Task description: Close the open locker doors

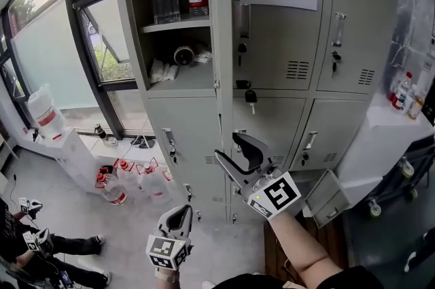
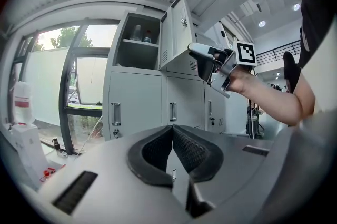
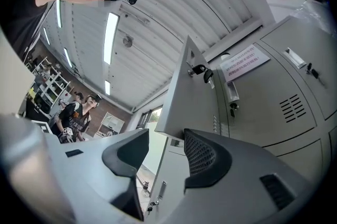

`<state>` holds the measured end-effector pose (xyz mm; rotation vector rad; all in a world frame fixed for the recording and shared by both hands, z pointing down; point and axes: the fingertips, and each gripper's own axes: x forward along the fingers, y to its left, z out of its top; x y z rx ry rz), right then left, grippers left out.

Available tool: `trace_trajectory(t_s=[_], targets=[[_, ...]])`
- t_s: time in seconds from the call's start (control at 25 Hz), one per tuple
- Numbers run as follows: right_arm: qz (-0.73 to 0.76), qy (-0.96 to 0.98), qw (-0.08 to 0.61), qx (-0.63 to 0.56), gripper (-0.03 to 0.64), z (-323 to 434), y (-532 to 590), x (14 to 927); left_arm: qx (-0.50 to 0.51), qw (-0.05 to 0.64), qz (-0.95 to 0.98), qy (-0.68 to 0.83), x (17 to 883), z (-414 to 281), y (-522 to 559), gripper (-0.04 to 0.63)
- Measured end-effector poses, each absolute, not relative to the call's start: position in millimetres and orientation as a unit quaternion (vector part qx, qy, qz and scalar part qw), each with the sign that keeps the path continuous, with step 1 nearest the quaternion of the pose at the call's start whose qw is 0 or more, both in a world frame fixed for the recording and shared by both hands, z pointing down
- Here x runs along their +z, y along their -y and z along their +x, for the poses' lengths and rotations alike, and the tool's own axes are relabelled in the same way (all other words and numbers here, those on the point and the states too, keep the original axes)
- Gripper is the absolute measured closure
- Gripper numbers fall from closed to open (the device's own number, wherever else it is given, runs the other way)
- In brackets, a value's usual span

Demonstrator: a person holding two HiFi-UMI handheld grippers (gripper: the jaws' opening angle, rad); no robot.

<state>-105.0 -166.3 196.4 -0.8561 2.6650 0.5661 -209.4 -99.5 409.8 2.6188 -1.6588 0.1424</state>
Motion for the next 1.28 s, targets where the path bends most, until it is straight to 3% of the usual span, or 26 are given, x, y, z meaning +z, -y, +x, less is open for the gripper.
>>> trace_trajectory(t_s=[0.6,0.8,1.28], targets=[[-0.318,-0.911,0.100,0.242,0.402,-204,182,191,0.053,0.022,0.849,0.526,429,-319,86,0.575],[-0.320,-0.907,0.081,0.260,0.372,-234,198,188,0.051,0.037,0.843,0.534,441,-356,88,0.575],[-0.272,-0.913,0.085,0.293,0.362,-293,237,179,0.044,0.056,0.820,0.567,456,-396,138,0.575]])
